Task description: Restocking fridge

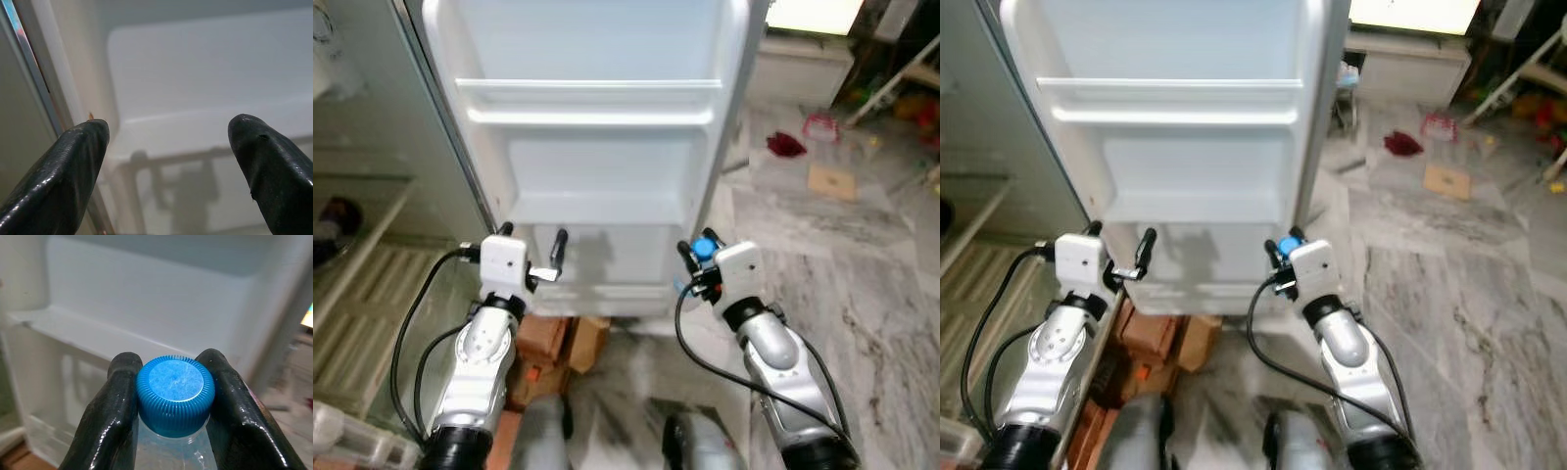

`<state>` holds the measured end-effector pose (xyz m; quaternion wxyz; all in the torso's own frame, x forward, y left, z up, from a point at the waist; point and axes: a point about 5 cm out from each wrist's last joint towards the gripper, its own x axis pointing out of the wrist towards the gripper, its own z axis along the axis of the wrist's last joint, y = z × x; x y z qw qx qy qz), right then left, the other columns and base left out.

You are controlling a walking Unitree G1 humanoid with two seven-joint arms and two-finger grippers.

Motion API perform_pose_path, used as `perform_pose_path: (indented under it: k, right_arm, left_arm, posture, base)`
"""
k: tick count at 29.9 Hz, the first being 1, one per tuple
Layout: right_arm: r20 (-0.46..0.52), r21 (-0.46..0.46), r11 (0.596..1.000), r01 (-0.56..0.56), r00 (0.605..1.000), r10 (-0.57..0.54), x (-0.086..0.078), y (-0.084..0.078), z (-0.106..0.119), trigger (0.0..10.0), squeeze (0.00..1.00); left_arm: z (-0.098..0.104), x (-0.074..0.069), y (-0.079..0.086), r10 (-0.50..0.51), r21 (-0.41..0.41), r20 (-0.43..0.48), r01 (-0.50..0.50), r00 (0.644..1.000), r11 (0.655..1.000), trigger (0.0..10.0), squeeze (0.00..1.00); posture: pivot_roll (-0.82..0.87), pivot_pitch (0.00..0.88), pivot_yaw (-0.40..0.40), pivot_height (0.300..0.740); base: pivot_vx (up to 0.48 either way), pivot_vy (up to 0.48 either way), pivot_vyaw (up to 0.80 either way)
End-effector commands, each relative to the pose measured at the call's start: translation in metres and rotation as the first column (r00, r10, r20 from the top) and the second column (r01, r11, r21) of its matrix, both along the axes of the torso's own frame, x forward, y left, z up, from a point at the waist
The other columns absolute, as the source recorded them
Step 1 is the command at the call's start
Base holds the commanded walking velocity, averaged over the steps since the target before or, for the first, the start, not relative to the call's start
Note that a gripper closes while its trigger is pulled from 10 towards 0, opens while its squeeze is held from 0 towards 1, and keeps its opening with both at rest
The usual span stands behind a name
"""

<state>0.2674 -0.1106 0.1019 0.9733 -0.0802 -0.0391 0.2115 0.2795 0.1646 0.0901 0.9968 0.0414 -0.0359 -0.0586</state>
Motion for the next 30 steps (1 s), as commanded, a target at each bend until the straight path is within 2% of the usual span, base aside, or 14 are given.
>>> perform_pose_path:
  k: [1,3,9,16,20,21,24,27,29,30]
  right_arm:
    - [0.042,-0.007,1.000,0.015,0.999,-0.014,0.001,-0.009,0.008,10.0,0.00]
    - [0.047,-0.017,1.000,-0.011,0.999,0.012,-0.001,-0.006,0.007,10.0,0.00]
    - [0.049,-0.012,1.000,-0.019,0.999,0.020,0.000,-0.002,0.008,10.0,0.00]
    - [0.046,-0.016,1.000,0.005,0.999,-0.005,0.002,-0.008,0.006,10.0,0.00]
    - [0.041,-0.026,0.999,0.043,0.998,-0.042,0.007,-0.014,0.003,10.0,0.00]
    - [0.041,-0.026,0.999,0.043,0.998,-0.042,0.007,-0.014,0.003,10.0,0.00]
    - [0.058,-0.050,0.998,0.047,0.997,-0.044,0.011,-0.017,0.004,10.0,0.00]
    - [0.067,-0.065,0.997,0.050,0.997,-0.046,0.013,-0.018,0.005,10.0,0.00]
    - [0.074,-0.087,0.995,0.051,0.996,-0.044,0.021,-0.020,0.004,10.0,0.00]
    - [0.074,-0.087,0.995,0.051,0.996,-0.044,0.021,-0.020,0.004,10.0,0.00]
  left_arm:
    - [0.000,0.000,-0.008,-0.014,-0.009,-0.006,0.014,1.000,1.000,10.0,0.00]
    - [-0.001,-0.001,-0.006,-0.004,-0.002,-0.009,0.004,1.000,1.000,10.0,0.00]
    - [-0.003,-0.005,0.000,0.010,0.009,-0.017,-0.010,1.000,1.000,10.0,0.00]
    - [-0.002,-0.010,0.001,0.018,0.018,-0.019,-0.018,1.000,1.000,10.0,0.00]
    - [-0.008,-0.025,0.011,0.030,0.043,-0.060,-0.028,0.998,0.999,10.0,0.00]
    - [-0.008,-0.025,0.011,0.030,0.043,-0.060,-0.028,0.998,0.999,10.0,0.00]
    - [-0.015,-0.037,0.016,0.042,0.045,-0.112,-0.038,0.993,0.998,10.0,0.00]
    - [-0.012,-0.041,0.015,0.063,-0.005,-0.138,-0.065,0.988,0.998,10.0,0.00]
    - [0.004,-0.039,0.008,0.043,-0.007,-0.102,-0.044,0.994,0.999,10.0,0.00]
    - [0.004,-0.039,0.008,0.043,-0.007,-0.102,-0.044,0.994,0.999,10.0,0.00]
  posture:
    - [0.00,0.008,-0.008,0.635]
    - [0.00,0.010,-0.008,0.635]
    - [0.01,0.015,-0.010,0.635]
    - [0.03,0.039,-0.018,0.635]
    - [0.05,0.089,-0.020,0.630]
    - [0.05,0.089,-0.020,0.630]
    - [0.06,0.127,-0.017,0.610]
    - [0.06,0.147,-0.014,0.590]
    - [0.08,0.175,-0.015,0.570]
    - [0.08,0.175,-0.015,0.570]
  base:
    - [0.000,0.000,0.00]
    - [0.000,0.000,0.00]
    - [0.000,0.000,0.65]
    - [0.000,0.000,0.00]
    - [0.000,0.000,0.00]
    - [0.000,0.000,0.00]
    - [0.000,0.000,0.00]
    - [0.000,0.000,0.00]
    - [0.000,0.000,0.00]
    - [0.000,0.000,0.00]
